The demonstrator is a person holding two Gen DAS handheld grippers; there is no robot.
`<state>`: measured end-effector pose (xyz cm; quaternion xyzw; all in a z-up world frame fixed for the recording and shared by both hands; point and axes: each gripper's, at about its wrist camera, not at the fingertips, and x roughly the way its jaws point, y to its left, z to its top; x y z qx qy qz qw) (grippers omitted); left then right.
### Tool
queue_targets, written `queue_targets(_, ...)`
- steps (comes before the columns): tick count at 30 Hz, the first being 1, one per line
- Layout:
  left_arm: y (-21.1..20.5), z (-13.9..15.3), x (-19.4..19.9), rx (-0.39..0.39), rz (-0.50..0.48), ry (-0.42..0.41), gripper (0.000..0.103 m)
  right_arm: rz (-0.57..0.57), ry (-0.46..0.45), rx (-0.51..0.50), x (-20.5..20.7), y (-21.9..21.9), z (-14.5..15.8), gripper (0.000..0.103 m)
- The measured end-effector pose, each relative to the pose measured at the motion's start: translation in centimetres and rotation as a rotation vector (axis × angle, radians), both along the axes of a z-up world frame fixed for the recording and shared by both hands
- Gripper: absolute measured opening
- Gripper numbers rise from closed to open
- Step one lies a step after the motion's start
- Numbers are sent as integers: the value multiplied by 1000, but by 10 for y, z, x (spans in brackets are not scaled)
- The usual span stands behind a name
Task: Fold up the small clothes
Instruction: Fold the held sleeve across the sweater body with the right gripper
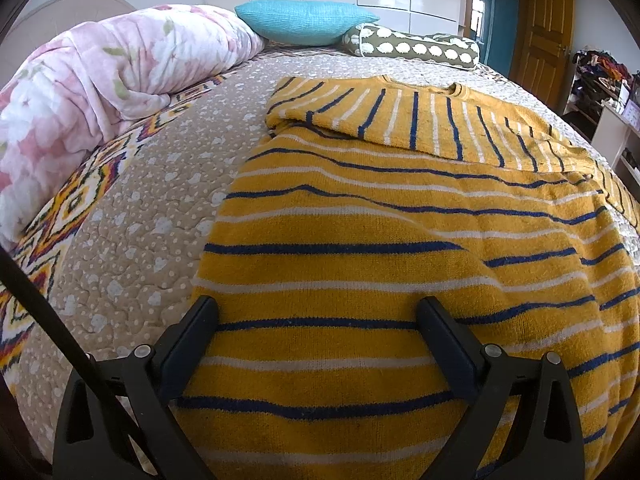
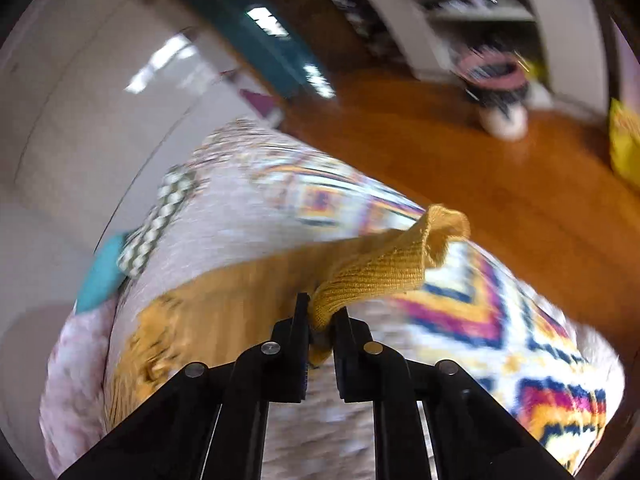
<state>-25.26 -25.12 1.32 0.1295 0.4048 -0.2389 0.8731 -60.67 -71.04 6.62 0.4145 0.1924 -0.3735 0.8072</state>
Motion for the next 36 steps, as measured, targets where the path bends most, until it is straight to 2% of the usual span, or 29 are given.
queue_targets(4,-1,13,-6,19,-6,-40,99,169,34,-98,74,38,45,12)
queue_targets(7,9,34,-18,-21,-18,-93,99,320,62,-152,146,75,63,12)
queue_targets(13,46,53,-18,-40,25,-109,99,592,111,-186,282,159,58,11)
queue_targets(17,79,43,3,-56,118,-36,99,753,149,-182,366,220,35,11)
queue_targets(21,108,34,23,-103,219,31,99,850,191,-149,424,266,3,11)
queue_targets(27,125,24,32,-108,259,53,99,926,304,-144,490,310,-42,11)
queue_targets(33,124,21,32,-85,256,43,99,953,356,-164,517,330,-51,11)
queue_targets(36,121,19,31,-62,248,37,99,1003,386,-190,527,345,-51,21)
